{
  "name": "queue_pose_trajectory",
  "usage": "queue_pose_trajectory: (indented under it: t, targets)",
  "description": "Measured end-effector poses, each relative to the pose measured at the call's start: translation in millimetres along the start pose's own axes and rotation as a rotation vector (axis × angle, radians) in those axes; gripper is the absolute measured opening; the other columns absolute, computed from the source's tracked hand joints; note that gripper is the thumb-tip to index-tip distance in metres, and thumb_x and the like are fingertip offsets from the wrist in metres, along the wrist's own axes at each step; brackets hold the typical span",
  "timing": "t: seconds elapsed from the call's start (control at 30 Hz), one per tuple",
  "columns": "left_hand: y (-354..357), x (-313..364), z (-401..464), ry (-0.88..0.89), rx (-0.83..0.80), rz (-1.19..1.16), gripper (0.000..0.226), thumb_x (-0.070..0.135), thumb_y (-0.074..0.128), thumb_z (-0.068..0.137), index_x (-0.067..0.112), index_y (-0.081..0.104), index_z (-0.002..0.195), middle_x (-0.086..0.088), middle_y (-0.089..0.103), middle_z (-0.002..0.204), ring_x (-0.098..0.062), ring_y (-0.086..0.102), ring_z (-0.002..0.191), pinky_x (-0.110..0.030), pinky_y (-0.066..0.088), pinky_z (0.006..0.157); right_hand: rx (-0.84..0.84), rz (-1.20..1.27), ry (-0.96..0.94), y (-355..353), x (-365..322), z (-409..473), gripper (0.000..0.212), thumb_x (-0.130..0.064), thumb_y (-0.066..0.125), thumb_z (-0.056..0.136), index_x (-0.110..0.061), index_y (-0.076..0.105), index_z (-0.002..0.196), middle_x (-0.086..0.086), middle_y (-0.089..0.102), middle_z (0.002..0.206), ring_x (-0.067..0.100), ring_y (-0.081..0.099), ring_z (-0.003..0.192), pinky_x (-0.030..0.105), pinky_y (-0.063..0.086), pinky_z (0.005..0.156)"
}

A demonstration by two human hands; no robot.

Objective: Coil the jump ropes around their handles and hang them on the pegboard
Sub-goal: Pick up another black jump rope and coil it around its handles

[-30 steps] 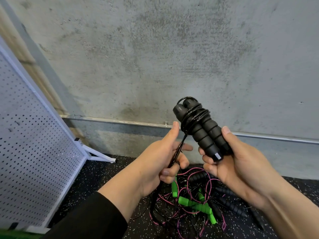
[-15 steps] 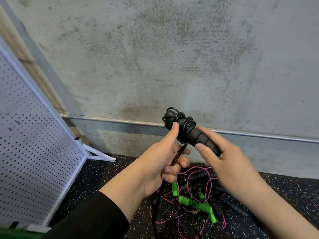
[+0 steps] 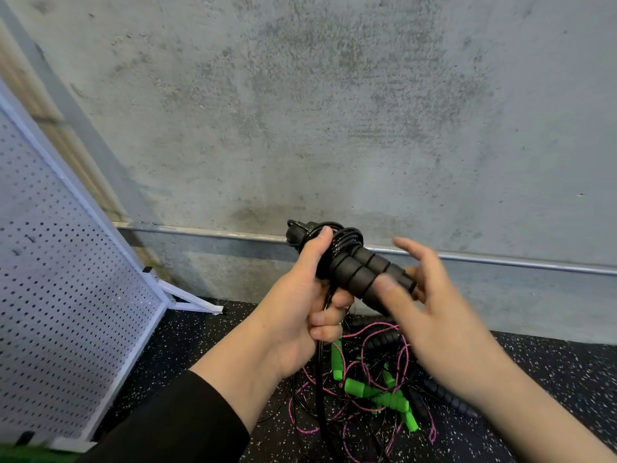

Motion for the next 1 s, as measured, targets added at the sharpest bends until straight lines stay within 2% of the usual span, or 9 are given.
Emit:
queue_pose_trajectory:
  t: [0.07, 0.17, 0.3, 0.47, 0.63, 0.77, 0.83, 0.9, 1.0]
  targets:
    - [0.9, 2.7, -0.7, 0.015, -0.01, 0.011, 0.057, 0.079, 0.052, 0.082, 0.023, 0.056, 0.07, 0.003, 0.036, 0.063, -0.009, 0.013, 0.05, -0.022, 0.009, 0.043, -0.01, 0.308, 0.188, 1.2, 14.6, 0.8, 0.073, -0.073, 0.046, 0.075, -0.033, 0.053, 0.135, 0.007, 0.071, 0.096, 0.019, 0.064, 0.065, 0.04, 0.058, 0.065]
    - [2.3, 4.7, -1.7, 0.044, -0.019, 0.086, 0.056, 0.077, 0.056, 0.079, 0.022, 0.051, 0.073, 0.003, 0.035, 0.065, -0.009, 0.015, 0.05, -0.022, 0.012, 0.043, -0.262, 0.662, 0.381, 29.9, 17.9, -6.9, 0.062, -0.063, 0.052, 0.084, -0.014, 0.07, 0.115, 0.019, 0.066, 0.08, 0.026, 0.06, 0.059, 0.03, 0.053, 0.05]
    - [2.8, 7.0, -3.7, 0.059, -0.026, 0.175, 0.059, 0.08, 0.057, 0.074, 0.021, 0.049, 0.077, 0.003, 0.036, 0.065, -0.009, 0.017, 0.049, -0.023, 0.014, 0.045, -0.322, 0.682, 0.369, 33.7, 15.1, -9.3, 0.051, -0.035, 0.074, 0.075, -0.007, 0.064, 0.116, 0.02, 0.066, 0.081, 0.023, 0.059, 0.059, 0.024, 0.052, 0.048]
    - [-1.8, 8.4, -3.2, 0.068, 0.008, 0.218, 0.059, 0.077, 0.059, 0.077, 0.02, 0.059, 0.093, 0.003, 0.045, 0.067, -0.009, 0.019, 0.048, -0.022, 0.014, 0.044, -0.112, 0.472, 0.25, 8.0, 15.6, -0.3, 0.027, -0.014, 0.075, 0.086, -0.009, 0.066, 0.111, 0.012, 0.067, 0.074, 0.017, 0.06, 0.055, 0.024, 0.05, 0.047]
    - [-4.3, 4.5, -1.4, 0.062, 0.032, 0.222, 0.052, 0.075, 0.056, 0.084, 0.025, 0.065, 0.096, 0.004, 0.048, 0.067, -0.008, 0.019, 0.047, -0.022, 0.014, 0.044, 0.09, -0.003, 0.043, -19.0, 5.2, 5.7, 0.026, -0.028, 0.079, 0.084, -0.04, 0.061, 0.099, -0.001, 0.068, 0.076, 0.017, 0.061, 0.057, 0.04, 0.054, 0.058]
    - [-4.4, 2.1, 0.0, 0.052, 0.02, 0.11, 0.065, 0.078, 0.059, 0.079, 0.028, 0.07, 0.118, 0.003, 0.048, 0.068, -0.007, 0.018, 0.046, -0.02, 0.016, 0.04, 0.09, -0.231, -0.062, -15.3, -6.1, 3.4, 0.032, -0.039, 0.077, 0.084, -0.048, 0.052, 0.101, -0.031, 0.061, 0.087, 0.0, 0.057, 0.073, 0.018, 0.043, 0.06]
    - [-7.2, 3.3, -0.6, 0.061, 0.038, 0.101, 0.056, 0.074, 0.061, 0.081, 0.028, 0.07, 0.113, 0.003, 0.046, 0.066, -0.007, 0.019, 0.046, -0.019, 0.015, 0.04, 0.057, -0.271, -0.081, -14.0, -7.8, 3.7, 0.031, -0.042, 0.074, 0.085, -0.049, 0.049, 0.101, -0.033, 0.059, 0.089, -0.004, 0.056, 0.076, 0.014, 0.042, 0.062]
    - [-9.2, 4.8, -1.8, 0.071, 0.053, 0.105, 0.047, 0.071, 0.062, 0.083, 0.029, 0.069, 0.102, 0.004, 0.045, 0.065, -0.007, 0.017, 0.047, -0.02, 0.013, 0.042, 0.004, -0.228, -0.068, -10.2, -5.0, 4.0, 0.026, -0.05, 0.07, 0.085, -0.05, 0.051, 0.102, -0.026, 0.064, 0.09, 0.0, 0.059, 0.07, 0.014, 0.043, 0.06]
    - [-9.2, 5.3, -2.9, 0.074, 0.054, 0.135, 0.043, 0.07, 0.062, 0.084, 0.028, 0.061, 0.092, 0.005, 0.044, 0.065, -0.008, 0.016, 0.049, -0.021, 0.011, 0.044, -0.112, 0.306, 0.13, 5.9, 8.6, 2.1, 0.04, -0.063, 0.053, 0.083, -0.034, 0.061, 0.109, 0.003, 0.075, 0.098, 0.02, 0.073, 0.073, 0.032, 0.06, 0.07]
Point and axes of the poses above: each hand's wrist, its own z-axis towards the middle knuckle, its own y-axis out of the palm, x = y × z, the point moved 10 cm from there along z, towards the middle knuckle
